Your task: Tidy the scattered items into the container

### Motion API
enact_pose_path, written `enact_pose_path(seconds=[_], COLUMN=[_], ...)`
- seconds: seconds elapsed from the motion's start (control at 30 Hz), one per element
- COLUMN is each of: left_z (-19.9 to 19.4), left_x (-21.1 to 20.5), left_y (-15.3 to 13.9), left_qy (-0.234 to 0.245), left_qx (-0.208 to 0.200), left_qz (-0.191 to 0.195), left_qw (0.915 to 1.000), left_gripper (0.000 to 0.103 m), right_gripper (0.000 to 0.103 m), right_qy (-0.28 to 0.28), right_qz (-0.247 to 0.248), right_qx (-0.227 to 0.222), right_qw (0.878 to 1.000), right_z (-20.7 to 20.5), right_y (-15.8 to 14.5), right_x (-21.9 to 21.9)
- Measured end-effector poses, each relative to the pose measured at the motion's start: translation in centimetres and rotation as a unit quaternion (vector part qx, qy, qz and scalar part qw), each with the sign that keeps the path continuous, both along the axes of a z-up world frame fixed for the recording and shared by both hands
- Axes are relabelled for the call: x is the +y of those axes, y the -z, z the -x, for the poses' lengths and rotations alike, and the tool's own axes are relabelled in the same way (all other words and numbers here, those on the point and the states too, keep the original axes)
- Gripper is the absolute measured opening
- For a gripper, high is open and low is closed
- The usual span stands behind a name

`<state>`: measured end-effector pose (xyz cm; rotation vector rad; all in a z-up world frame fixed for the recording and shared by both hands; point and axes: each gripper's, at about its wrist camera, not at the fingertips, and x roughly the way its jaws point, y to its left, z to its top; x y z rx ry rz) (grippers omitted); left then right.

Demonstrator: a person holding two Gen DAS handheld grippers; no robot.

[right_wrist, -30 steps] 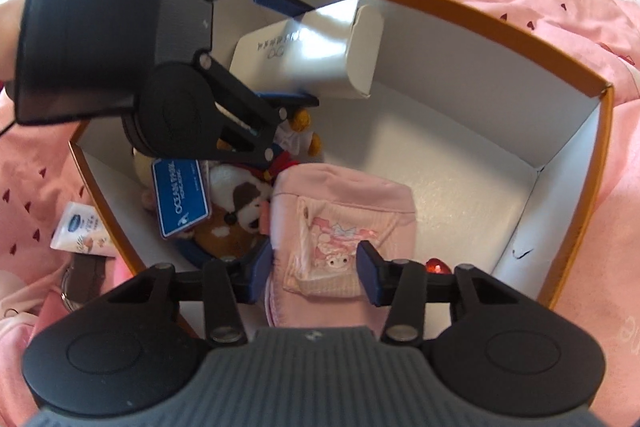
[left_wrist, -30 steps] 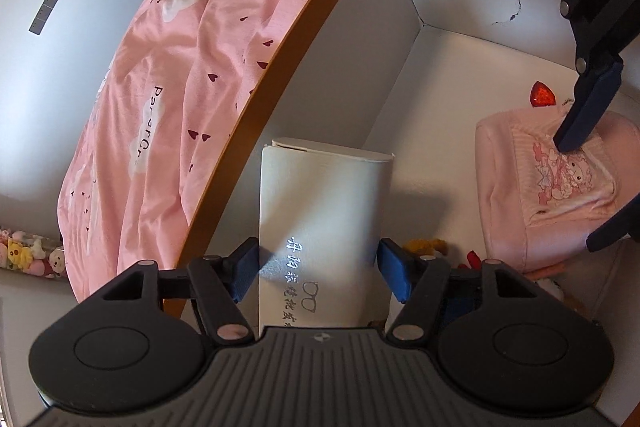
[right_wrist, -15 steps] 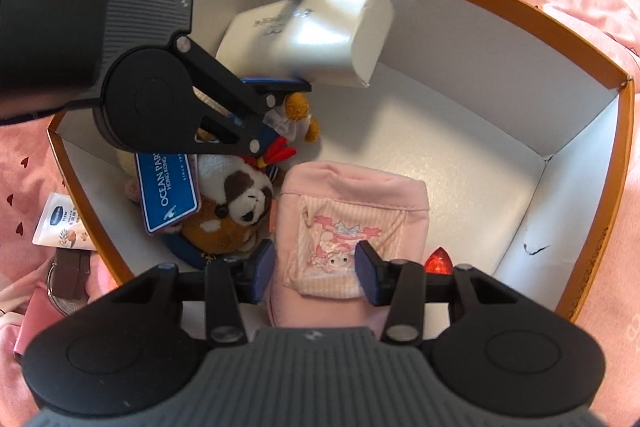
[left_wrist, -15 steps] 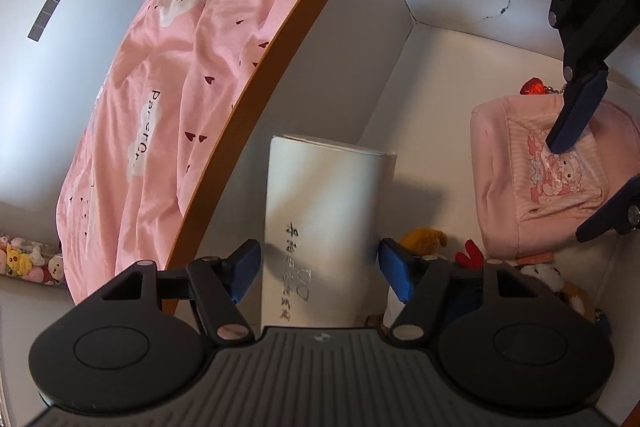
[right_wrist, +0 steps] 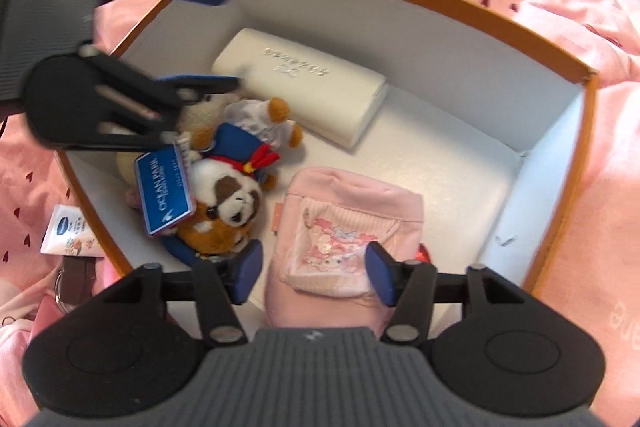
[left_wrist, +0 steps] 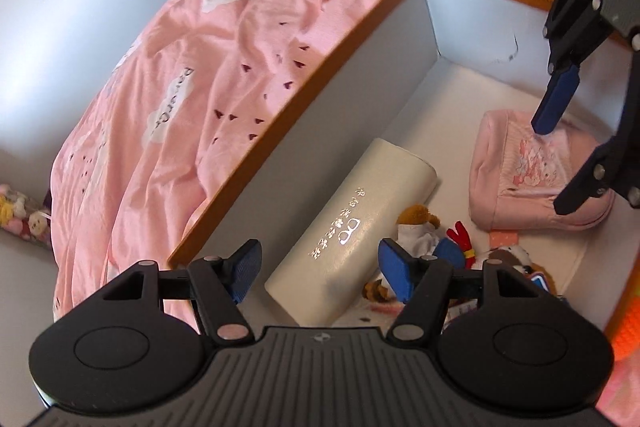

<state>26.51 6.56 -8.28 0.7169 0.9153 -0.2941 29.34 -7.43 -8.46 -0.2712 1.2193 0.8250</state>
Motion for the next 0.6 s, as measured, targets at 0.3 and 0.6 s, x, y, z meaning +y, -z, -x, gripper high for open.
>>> enact_pose_path(seconds=[0.3, 0.6], left_z=[3.4, 6.1], left_x=[1.9, 2.5], left_y=[-4.2, -4.5], left_qy=[-0.075, -0.146], left_qx=[-0.028, -0.04], left_qz=[0.091, 0.151], left_qw=[0.9927, 0.977], left_gripper=[0.077, 0.077], right_gripper=[0.06, 0.059], right_qy=[-0.016, -0.008], right_qz=[0.031, 0.077], right_qx=[-0.026, 0.0], right_qw=[0.999, 0.997], right_z=[-0.7, -0.8], right_y=[-0.2, 2.3], right_x=[1.2, 2.1])
